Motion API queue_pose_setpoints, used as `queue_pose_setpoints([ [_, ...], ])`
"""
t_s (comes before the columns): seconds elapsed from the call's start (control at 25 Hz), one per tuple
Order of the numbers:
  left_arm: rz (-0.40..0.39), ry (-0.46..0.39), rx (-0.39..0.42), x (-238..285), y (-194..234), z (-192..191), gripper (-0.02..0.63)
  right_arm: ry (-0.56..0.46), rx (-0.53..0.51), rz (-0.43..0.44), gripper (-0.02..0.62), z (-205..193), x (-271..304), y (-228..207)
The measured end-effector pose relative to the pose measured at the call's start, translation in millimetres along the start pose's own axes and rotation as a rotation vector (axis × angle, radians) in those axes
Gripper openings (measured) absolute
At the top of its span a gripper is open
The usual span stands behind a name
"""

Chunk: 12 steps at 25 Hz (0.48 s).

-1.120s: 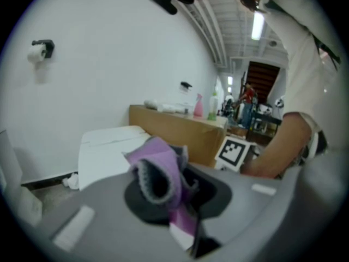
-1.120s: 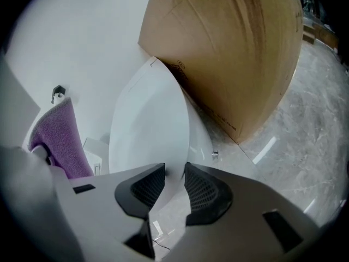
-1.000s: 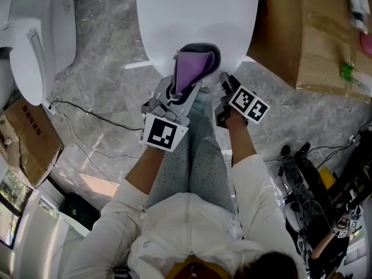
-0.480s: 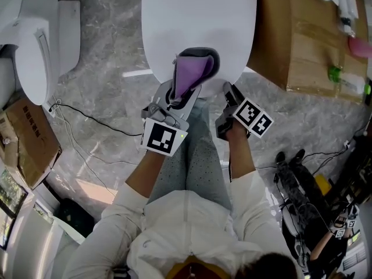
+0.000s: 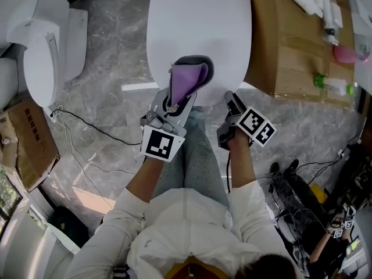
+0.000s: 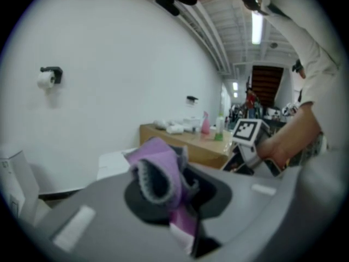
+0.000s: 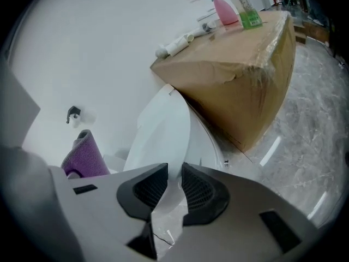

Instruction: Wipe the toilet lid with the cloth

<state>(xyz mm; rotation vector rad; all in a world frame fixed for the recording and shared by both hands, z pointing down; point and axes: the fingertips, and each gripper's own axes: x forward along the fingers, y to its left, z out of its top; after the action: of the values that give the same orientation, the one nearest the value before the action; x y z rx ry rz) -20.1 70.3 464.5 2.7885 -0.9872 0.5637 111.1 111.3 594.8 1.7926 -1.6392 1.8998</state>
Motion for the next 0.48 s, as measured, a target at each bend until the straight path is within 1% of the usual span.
queue_pose_setpoints([
  [0.28, 0.017, -0.027, 0.034, -13.1, 7.5, 40.4, 0.049, -0.028, 0.011, 0.011, 0.091, 24.7, -24.3, 33.2],
  [0.48, 0.029, -0.046, 0.058, -27.2, 12.0, 72.5, 0.049, -0.056, 0.001, 0.021, 0.087, 45.1, -42.3, 60.4],
])
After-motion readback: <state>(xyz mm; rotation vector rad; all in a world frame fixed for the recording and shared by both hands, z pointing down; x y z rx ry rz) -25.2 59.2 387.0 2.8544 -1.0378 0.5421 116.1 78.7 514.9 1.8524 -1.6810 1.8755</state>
